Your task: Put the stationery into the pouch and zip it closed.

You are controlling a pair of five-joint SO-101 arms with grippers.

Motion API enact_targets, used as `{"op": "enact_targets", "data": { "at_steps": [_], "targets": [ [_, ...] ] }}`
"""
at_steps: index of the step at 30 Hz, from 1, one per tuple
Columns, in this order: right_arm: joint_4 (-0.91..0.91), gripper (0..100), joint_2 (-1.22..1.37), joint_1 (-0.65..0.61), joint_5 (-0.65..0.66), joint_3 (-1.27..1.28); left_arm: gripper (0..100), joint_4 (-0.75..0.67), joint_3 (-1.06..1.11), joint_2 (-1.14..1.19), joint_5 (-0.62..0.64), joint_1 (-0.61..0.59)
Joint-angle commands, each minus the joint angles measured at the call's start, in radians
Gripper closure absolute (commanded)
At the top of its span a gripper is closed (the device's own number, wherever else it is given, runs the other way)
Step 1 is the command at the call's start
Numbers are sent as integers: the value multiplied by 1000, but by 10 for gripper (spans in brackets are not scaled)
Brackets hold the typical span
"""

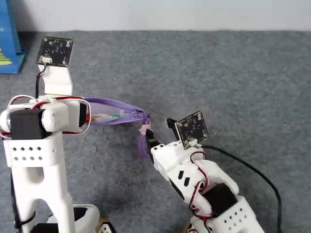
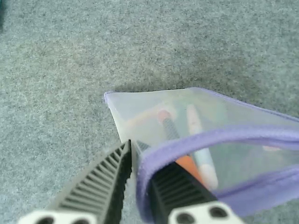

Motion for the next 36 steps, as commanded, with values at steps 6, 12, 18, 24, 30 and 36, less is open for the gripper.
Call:
{"op": "enact_targets", "data": {
  "at_steps": [6,12,18,24,30,36],
  "targets": [
    [-206,777,205,-15,-8,-8,987,15,-7,5,11,2],
    [-315,779,329,-13,-5,-8,987,15,-7,5,11,-2],
    [-355,780,389,18,-8,-8,987,15,-5,5,11,-2],
    [-355,943,380,33,-11,-8,987,15,-5,5,11,0],
    [-344,990,323,33,-6,0,987,12,16,5,9,-2],
    [-156,991,148,33,17,5,987,-2,15,5,9,-3]
  ]
}}
